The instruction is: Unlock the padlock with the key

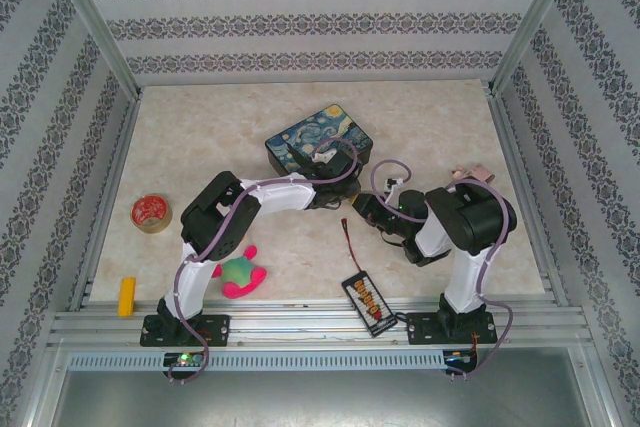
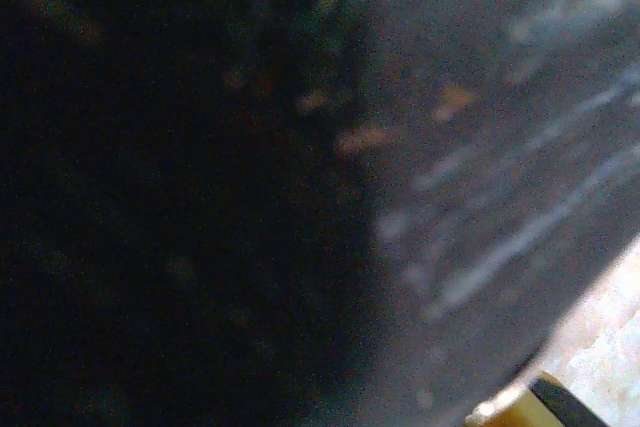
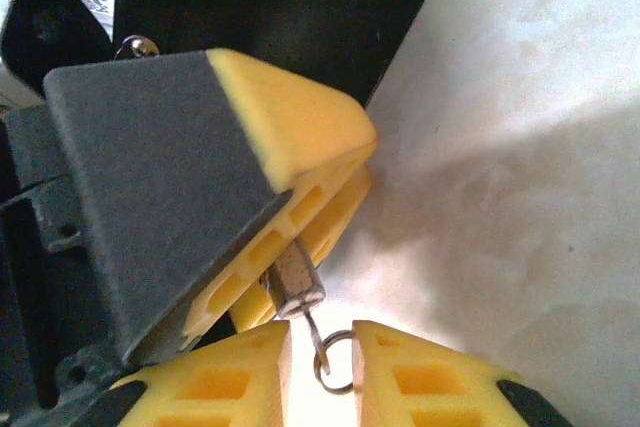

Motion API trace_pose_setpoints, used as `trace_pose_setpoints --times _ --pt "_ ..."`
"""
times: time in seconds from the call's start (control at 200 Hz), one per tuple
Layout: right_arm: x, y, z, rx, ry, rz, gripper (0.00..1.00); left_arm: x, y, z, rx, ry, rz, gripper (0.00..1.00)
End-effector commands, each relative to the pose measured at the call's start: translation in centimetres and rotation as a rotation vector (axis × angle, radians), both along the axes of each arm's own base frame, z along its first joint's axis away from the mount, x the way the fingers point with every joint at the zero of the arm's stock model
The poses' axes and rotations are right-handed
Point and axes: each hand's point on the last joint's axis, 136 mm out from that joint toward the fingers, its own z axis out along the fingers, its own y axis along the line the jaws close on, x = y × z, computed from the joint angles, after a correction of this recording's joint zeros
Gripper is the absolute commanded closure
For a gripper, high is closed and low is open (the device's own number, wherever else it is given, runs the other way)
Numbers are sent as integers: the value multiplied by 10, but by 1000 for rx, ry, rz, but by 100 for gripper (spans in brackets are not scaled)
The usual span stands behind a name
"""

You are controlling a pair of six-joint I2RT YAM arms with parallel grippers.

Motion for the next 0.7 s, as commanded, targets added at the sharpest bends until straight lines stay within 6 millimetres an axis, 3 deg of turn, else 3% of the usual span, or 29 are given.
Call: trace_pose_setpoints --times 0.0,0.1,0.19,0.365,0.515,0.695 --pt "10 4 12 5 -71 0 83 -16 -6 7 -7 22 -35 80" --pt "11 4 16 7 -86 -2 95 -15 -6 8 -13 17 -37 76" --pt "12 2 18 15 -84 -8 99 -15 -6 11 -19 1 -39 65" --pt "13 0 19 34 -67 -13 100 -12 -3 28 -24 -77 -65 50" --pt "13 0 22 47 -60 -15 99 -10 0 49 -55 -182 -85 28" --pt "23 3 33 86 -71 -16 99 -13 6 66 -109 -306 -99 24"
